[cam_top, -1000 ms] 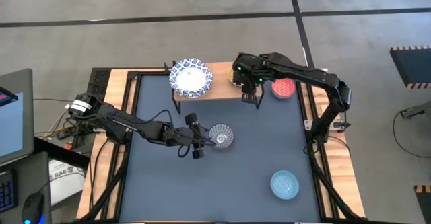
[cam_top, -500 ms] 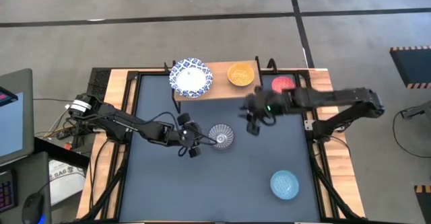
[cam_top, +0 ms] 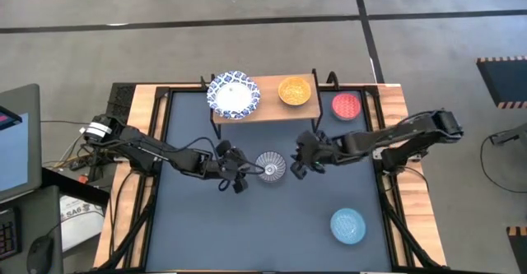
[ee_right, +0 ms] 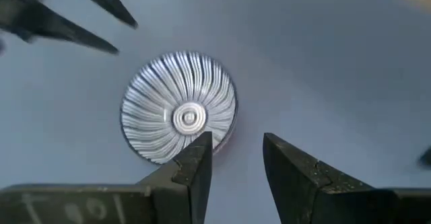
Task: Place and stack bowls onto a shelf
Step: Stack the blue patterned bowl on top of the yellow patterned bowl on the shelf
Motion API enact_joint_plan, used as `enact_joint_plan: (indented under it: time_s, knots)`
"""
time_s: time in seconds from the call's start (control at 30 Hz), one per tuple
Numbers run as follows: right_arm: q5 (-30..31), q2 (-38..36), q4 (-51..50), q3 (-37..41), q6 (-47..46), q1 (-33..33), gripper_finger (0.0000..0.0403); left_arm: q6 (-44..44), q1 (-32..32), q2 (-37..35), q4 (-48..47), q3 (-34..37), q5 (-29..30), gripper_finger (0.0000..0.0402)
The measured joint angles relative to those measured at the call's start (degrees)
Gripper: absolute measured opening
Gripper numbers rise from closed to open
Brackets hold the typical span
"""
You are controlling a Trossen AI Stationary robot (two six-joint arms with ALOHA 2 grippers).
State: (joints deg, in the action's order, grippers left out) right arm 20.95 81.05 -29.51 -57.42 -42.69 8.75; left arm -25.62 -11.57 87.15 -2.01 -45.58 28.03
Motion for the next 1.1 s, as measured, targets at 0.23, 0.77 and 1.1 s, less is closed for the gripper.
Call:
enact_joint_plan:
  time_s: [0.23,0.77,1.1]
  knots:
    - [-4.8,9.0,4.8,0.1,-0.5,-3.2,0.0157,-0.6,-0.2,0.3,-0.1,0.0,-3.8,0.0142]
    - [-10.4,17.3,9.6,0.1,2.0,-4.8,0.0144,0.9,0.1,2.9,2.1,0.0,-4.6,0.0142]
    - [-3.8,17.3,12.7,0.0,7.1,-2.4,0.0035,2.4,0.1,2.9,10.8,0.0,-3.5,0.0142]
